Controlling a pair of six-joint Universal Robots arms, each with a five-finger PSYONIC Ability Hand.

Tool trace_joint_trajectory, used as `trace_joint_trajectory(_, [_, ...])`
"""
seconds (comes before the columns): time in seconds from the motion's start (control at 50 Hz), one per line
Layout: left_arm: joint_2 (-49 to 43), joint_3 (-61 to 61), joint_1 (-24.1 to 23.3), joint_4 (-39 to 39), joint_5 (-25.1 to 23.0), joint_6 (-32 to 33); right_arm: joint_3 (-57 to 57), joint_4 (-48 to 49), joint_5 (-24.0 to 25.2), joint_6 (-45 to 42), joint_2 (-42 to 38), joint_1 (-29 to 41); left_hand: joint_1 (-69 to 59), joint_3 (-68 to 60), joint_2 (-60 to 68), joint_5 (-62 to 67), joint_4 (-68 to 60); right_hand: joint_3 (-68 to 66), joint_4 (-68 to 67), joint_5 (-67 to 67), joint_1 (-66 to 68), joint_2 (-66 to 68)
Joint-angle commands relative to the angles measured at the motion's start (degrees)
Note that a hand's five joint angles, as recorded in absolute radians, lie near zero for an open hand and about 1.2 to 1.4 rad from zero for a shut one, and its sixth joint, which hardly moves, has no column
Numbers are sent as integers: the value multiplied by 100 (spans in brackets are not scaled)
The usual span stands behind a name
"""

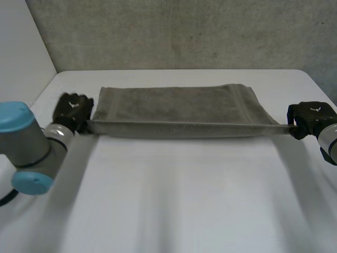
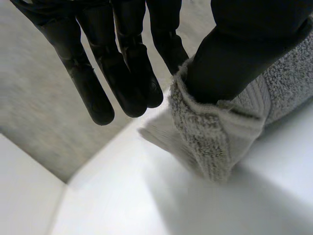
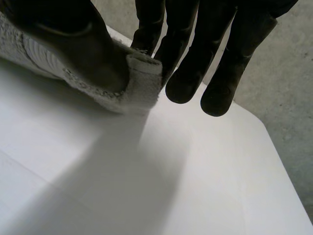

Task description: Fold the laundry

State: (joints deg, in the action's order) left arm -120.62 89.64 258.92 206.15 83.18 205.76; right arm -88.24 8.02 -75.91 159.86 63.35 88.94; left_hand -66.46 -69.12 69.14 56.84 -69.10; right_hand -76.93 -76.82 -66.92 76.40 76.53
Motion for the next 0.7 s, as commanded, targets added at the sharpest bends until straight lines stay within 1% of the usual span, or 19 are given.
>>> trace_joint_trajectory(0.02, [1055,167,132,-302,-21,8,0,-64,6,-34,442,9,-1354,-1088,1086,1316,-1090,-307,-318,-308,360,347])
trace_joint_trajectory(0.12, [1726,387,114,-462,-56,17,62,-442,112,-184,943,-35,-1354,-1088,1086,1316,-1090,-307,-318,-308,360,347])
trace_joint_trajectory(0.16, [1902,519,114,-488,-65,43,140,-1150,304,-585,1196,-52,-1354,-1088,1086,1316,-1090,-307,-318,-308,360,347])
trace_joint_trajectory(0.18, [2067,685,114,-514,-74,61,141,-1153,305,-588,1197,-52,-1354,-1088,1086,1316,-1090,-307,-318,-308,360,347])
trace_joint_trajectory(0.22, [2244,888,123,-541,-144,70,150,-1879,568,-1296,1337,-87,-1354,-1088,1086,1316,-1090,-307,-318,-308,360,347])
trace_joint_trajectory(0.28, [2596,1275,132,-611,-382,105,105,-2226,665,-1695,1382,-131,-1354,-1088,1086,1316,-1090,-307,-318,-308,360,347])
trace_joint_trajectory(0.32, [3007,1651,272,-829,-792,279,44,-2916,700,-2360,1513,-228,-1354,-1088,1086,1316,-1090,-307,-318,-308,360,347])
trace_joint_trajectory(0.34, [3009,1653,273,-831,-795,281,44,-2920,701,-2363,1514,-228,-1354,-1088,1086,1316,-1090,-307,-318,-308,360,347])
trace_joint_trajectory(0.36, [3227,1801,421,-1031,-1038,429,9,-3251,727,-2616,1679,-280,-1354,-1088,1086,1316,-1090,-307,-318,-308,360,347])
trace_joint_trajectory(0.38, [3229,1802,422,-1033,-1041,430,-17,-3585,762,-2827,1881,-377,-1354,-1088,1086,1316,-1090,-307,-318,-308,360,347])
trace_joint_trajectory(0.42, [3605,2056,746,-1653,-1539,867,-44,-3858,797,-2994,2057,-508,-1354,-1088,1086,1316,-1090,-307,-318,-308,360,347])
trace_joint_trajectory(0.44, [3607,2057,747,-1657,-1542,870,-44,-3861,797,-2996,2059,-509,-1354,-1088,1086,1316,-1090,-307,-318,-308,360,347])
trace_joint_trajectory(0.48, [3782,2101,1036,-2470,-1962,1333,-62,-4219,954,-3224,2304,-754,-1354,-1088,1086,1316,-1090,-307,-318,-308,360,347])
trace_joint_trajectory(0.5, [3783,2101,1037,-2474,-1964,1335,-62,-4221,955,-3225,2305,-755,-1354,-1088,1086,1316,-1090,-307,-318,-308,360,347])
trace_joint_trajectory(0.52, [3800,2093,1194,-2848,-2094,1536,-53,-4334,1077,-3347,2366,-834,-1354,-1088,1086,1316,-1090,-307,-318,-308,360,347])
trace_joint_trajectory(0.54, [3800,2093,1195,-2852,-2095,1538,-35,-4413,1209,-3478,2384,-887,-1354,-1088,1086,1316,-1090,-307,-318,-308,360,347])
trace_joint_trajectory(0.58, [3774,2075,1484,-3412,-2262,1844,-9,-4475,1289,-3619,2375,-913,-1354,-1088,1086,1316,-1090,-307,-318,-308,360,347])
trace_joint_trajectory(0.66, [3677,2031,1635,-3608,-2298,1986,122,-4467,1351,-3866,2174,-879,-1354,-1088,1086,1316,-1090,-307,-318,-308,360,347])
trace_joint_trajectory(0.7, [3267,1891,1626,-3381,-2289,1959,219,-4450,1316,-3849,1921,-852,-1354,-1088,1086,1316,-1090,-307,-318,-308,360,347])
